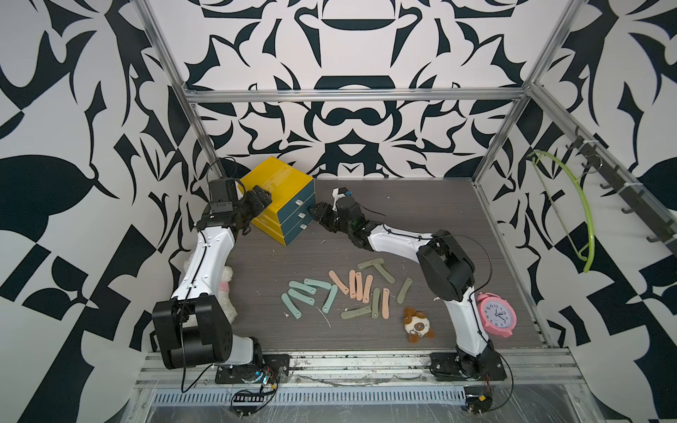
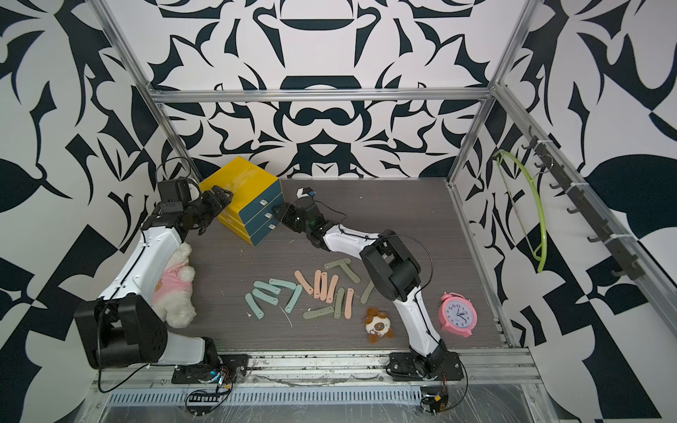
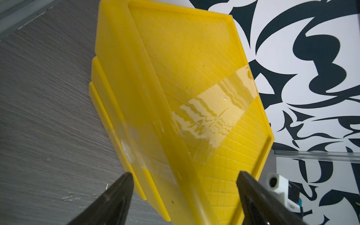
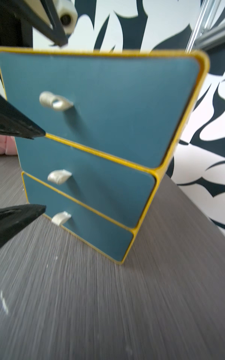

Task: Place the fruit knives into the drawer by color
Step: Open the drawer in the storage box.

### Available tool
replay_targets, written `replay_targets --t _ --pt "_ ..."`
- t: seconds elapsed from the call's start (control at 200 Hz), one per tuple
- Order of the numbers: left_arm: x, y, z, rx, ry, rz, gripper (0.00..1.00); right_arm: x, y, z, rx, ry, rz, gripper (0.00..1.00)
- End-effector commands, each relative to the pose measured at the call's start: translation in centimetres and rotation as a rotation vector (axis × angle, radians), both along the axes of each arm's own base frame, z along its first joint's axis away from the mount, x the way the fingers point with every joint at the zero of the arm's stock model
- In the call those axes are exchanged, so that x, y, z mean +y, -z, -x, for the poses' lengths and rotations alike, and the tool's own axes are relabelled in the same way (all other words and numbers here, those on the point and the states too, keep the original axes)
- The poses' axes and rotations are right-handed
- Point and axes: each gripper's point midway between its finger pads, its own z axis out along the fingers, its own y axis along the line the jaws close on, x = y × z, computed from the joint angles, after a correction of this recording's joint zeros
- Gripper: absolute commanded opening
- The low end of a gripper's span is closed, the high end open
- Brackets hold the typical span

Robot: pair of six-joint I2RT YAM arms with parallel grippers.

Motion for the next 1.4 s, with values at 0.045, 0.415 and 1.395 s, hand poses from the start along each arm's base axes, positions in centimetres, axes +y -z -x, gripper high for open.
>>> replay_targets --t 0.045,0.415,1.395 --pt "-0.7 2.2 -0.3 0.057 0.04 0.018 0.8 1.6 -6.7 -0.2 -0.095 -0.003 -0.163 0.57" --pt "-1.2 3.9 -0.4 0.097 0.059 0.036 0.71 2.8 -6.5 -1.0 -0.071 0.002 -0.196 0.44" --pt "-2.1 5.0 -0.9 0.127 0.093 0.061 0.64 -0.3 -6.6 2.3 -0.09 -0.004 -0.241 0.0"
